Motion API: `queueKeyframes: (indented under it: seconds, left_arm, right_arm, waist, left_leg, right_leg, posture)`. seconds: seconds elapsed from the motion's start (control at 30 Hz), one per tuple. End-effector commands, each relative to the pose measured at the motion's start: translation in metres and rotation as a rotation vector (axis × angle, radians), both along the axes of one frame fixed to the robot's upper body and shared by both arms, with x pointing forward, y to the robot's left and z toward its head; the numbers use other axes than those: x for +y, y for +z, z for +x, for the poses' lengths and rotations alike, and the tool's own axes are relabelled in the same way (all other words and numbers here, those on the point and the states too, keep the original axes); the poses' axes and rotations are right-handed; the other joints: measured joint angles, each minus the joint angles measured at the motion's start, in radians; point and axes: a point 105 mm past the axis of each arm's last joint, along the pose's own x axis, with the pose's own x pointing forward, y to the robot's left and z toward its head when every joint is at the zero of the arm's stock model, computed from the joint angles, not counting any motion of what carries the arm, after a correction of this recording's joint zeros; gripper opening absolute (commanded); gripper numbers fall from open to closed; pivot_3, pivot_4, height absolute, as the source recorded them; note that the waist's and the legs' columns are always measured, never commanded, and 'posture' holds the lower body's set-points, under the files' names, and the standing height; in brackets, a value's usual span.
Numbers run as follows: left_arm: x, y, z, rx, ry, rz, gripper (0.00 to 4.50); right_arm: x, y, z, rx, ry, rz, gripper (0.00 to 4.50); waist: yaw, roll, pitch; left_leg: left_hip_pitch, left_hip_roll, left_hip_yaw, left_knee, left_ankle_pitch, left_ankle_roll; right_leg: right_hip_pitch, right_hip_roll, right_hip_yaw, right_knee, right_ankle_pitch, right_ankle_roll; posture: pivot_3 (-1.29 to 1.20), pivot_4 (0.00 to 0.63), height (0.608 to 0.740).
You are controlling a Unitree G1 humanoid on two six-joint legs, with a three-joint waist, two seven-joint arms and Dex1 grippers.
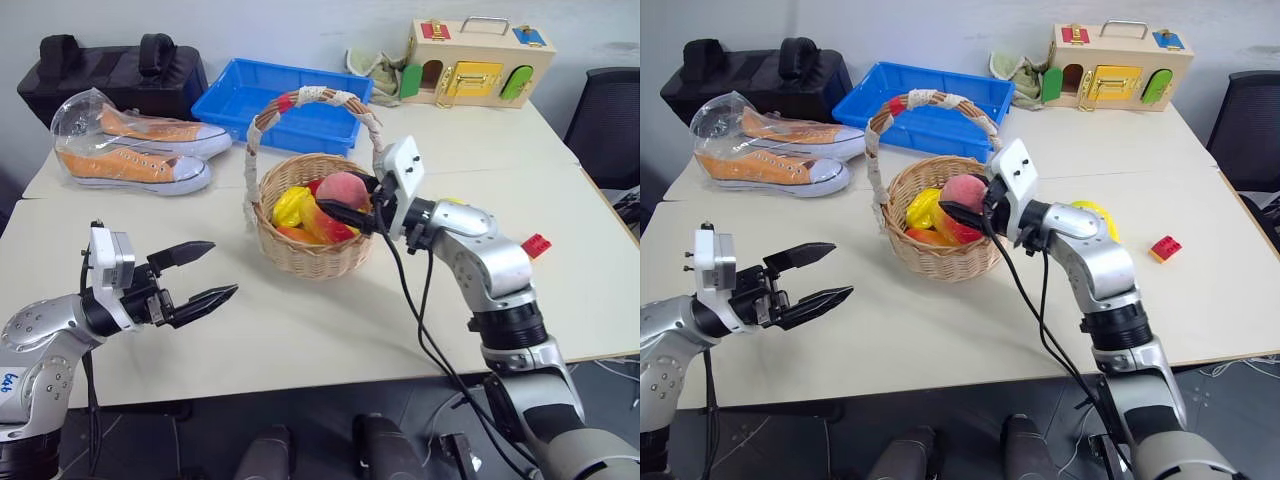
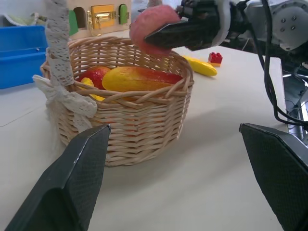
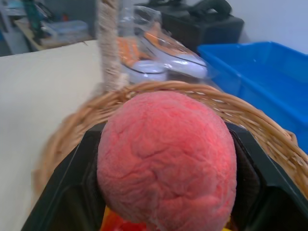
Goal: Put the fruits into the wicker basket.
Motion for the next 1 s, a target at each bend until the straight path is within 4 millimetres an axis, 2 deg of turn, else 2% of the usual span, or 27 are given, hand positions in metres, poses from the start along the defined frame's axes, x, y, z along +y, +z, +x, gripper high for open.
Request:
queueKeyframes:
  seconds: [0.03, 0.1, 0.17, 0.3, 0.47, 0.57, 0.63, 0.7, 0.73, 0.8, 0.9, 0.97, 1.0]
  left_arm:
    - [-0.007, 0.005, -0.002, -0.02, -0.028, -0.019, 4.5]
    - [-0.008, 0.006, -0.002, -0.021, -0.031, -0.024, 4.5]
    - [-0.01, 0.006, -0.001, -0.022, -0.036, -0.029, 4.5]
    - [-0.011, 0.006, -0.001, -0.019, -0.042, -0.032, 4.5]
    - [-0.009, 0.006, 0.001, -0.022, -0.042, -0.027, 4.5]
    - [-0.007, 0.004, 0.001, -0.021, -0.042, -0.019, 4.5]
    - [-0.005, 0.004, 0.001, -0.022, -0.042, -0.012, 4.5]
    - [-0.003, 0.005, 0.002, -0.025, -0.04, -0.008, 4.5]
    - [-0.003, 0.005, 0.003, -0.025, -0.04, -0.008, 4.5]
    - [-0.002, 0.005, 0.004, -0.021, -0.049, -0.002, 4.5]
    - [-0.001, 0.005, 0.003, -0.009, -0.061, 0.008, 4.5]
    - [0.0, 0.005, 0.004, -0.004, -0.061, 0.014, 4.5]
    - [0.0, 0.005, 0.004, -0.004, -0.061, 0.016, 4.5]
  right_arm:
    - [0.003, 0.028, 0.002, -0.146, -0.042, 0.057, 3.93]
    - [-0.001, 0.029, -0.005, -0.142, -0.022, 0.066, 4.47]
    - [-0.01, 0.026, -0.021, -0.116, 0.038, 0.08, 4.47]
    - [-0.04, 0.018, -0.043, -0.093, 0.037, 0.098, 4.47]
    - [-0.106, 0.001, -0.079, -0.037, -0.043, 0.177, 4.47]
    - [-0.144, -0.015, -0.096, 0.016, -0.17, 0.249, 4.47]
    - [-0.174, -0.03, -0.103, -0.004, -0.311, 0.206, 4.47]
    - [-0.209, -0.067, -0.123, -0.006, -0.399, -0.018, 4.47]
    - [-0.22, -0.08, -0.132, 0.006, -0.414, -0.077, 4.47]
    - [-0.246, -0.099, -0.146, 0.062, -0.513, -0.057, 4.47]
    - [-0.255, -0.111, -0.152, 0.064, -0.556, -0.076, 4.47]
    - [-0.257, -0.11, -0.146, 0.033, -0.581, -0.081, 4.47]
    - [-0.257, -0.106, -0.135, 0.019, -0.583, -0.084, 4.47]
  waist:
    - [-0.001, 0.0, 0.0]
    - [-0.002, 0.0, 0.0]
    - [-0.001, 0.0, 0.0]
    - [0.006, 0.0, 0.0]
    - [0.019, 0.0, 0.0]
    - [0.027, 0.0, 0.0]
    - [0.024, 0.0, 0.0]
    - [0.027, 0.0, 0.0]
    - [0.032, 0.001, 0.0]
    - [0.034, 0.0, 0.0]
    - [0.023, 0.001, -0.001]
    - [0.014, 0.001, -0.001]
    - [0.009, 0.001, -0.001]
  left_leg:
    - [0.0, 0.0, 0.0, -0.001, 0.0, 0.0]
    - [0.0, 0.0, 0.0, -0.001, 0.0, 0.0]
    - [0.0, 0.0, 0.0, -0.002, 0.0, 0.0]
    - [0.0, 0.0, -0.001, -0.002, 0.0, 0.0]
    - [0.0, 0.0, 0.0, 0.0, -0.001, 0.001]
    - [0.001, 0.001, 0.001, 0.0, 0.0, 0.001]
    - [0.002, 0.001, 0.003, 0.0, 0.0, 0.0]
    - [0.004, 0.001, 0.004, 0.0, 0.001, 0.001]
    - [0.004, 0.001, 0.004, 0.0, 0.001, 0.001]
    - [0.005, 0.0, 0.004, 0.0, 0.0, 0.002]
    - [0.006, 0.0, 0.005, 0.0, 0.001, 0.003]
    - [0.01, 0.002, 0.01, -0.002, 0.001, 0.003]
    - [0.013, 0.001, 0.013, -0.004, 0.0, 0.004]
  right_leg:
    - [0.0, 0.0, 0.0, 0.0, 0.0, 0.0]
    - [-0.001, 0.0, 0.0, 0.0, 0.0, 0.0]
    - [-0.001, 0.001, 0.0, 0.0, 0.0, 0.0]
    - [0.001, 0.0, -0.001, -0.002, 0.0, 0.0]
    - [0.002, 0.0, 0.0, -0.003, 0.0, 0.001]
    - [0.002, 0.0, 0.001, -0.004, 0.0, 0.001]
    - [0.003, 0.001, 0.002, -0.003, 0.0, 0.001]
    - [0.003, 0.001, 0.003, -0.002, 0.001, 0.001]
    - [0.004, 0.002, 0.003, -0.002, 0.001, 0.001]
    - [0.006, 0.003, 0.002, -0.003, 0.001, 0.001]
    - [0.006, 0.001, 0.004, -0.002, 0.001, 0.002]
    - [0.006, 0.002, 0.004, -0.002, 0.001, 0.002]
    - [0.007, 0.002, 0.004, -0.002, 0.001, 0.002]
  posture:
    - [0.0, 0.15, 0.74]
    - [0.0, 0.15, 0.74]
    - [0.0, 0.15, 0.74]
    - [0.0, 0.15, 0.74]
    - [0.0, 0.15, 0.74]
    - [0.0, 0.15, 0.74]
    - [0.0, 0.15, 0.74]
    - [0.0, 0.15, 0.74]
    - [0.0, 0.15, 0.74]
    - [0.0, 0.15, 0.74]
    - [0.0, 0.15, 0.74]
    - [0.0, 0.15, 0.74]
    - [0.0, 0.15, 0.74]
